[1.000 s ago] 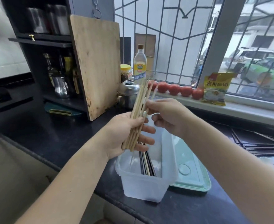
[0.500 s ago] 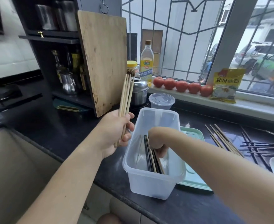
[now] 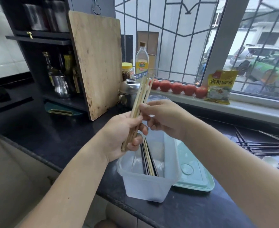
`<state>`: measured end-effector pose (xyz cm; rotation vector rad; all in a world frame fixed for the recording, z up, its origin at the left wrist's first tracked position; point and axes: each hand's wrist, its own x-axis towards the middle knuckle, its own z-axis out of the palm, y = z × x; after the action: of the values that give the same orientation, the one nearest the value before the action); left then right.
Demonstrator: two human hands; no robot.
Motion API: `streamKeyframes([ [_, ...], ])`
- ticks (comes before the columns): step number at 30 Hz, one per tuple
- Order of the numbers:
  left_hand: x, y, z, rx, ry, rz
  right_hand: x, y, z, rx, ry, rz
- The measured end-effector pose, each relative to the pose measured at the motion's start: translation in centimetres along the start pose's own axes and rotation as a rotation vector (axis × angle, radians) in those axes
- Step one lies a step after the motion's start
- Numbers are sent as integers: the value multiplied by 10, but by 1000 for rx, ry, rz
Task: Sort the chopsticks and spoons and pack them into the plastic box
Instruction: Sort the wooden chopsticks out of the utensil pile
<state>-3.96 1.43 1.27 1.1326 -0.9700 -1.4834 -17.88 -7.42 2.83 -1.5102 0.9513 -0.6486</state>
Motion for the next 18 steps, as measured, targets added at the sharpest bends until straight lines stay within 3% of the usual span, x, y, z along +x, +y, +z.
streamKeyframes([
  [3,-2,-6,-10,151,274,76,13,-11,-12,54,342,-66],
  [4,-3,-9,-18,213,374,107,18,-14,-16,-13,388,-64],
  [6,-2,-14,-34,273,491,147,22,-11,-14,-409,265,50],
  [9,-1,-16,-45,234,472,122,24,20,17,-928,-128,354],
  [13,-3,-15,-38,162,376,69,42,59,37,-955,-251,600],
  [18,-3,-16,-32,136,352,31,44,70,40,-1076,-340,652],
])
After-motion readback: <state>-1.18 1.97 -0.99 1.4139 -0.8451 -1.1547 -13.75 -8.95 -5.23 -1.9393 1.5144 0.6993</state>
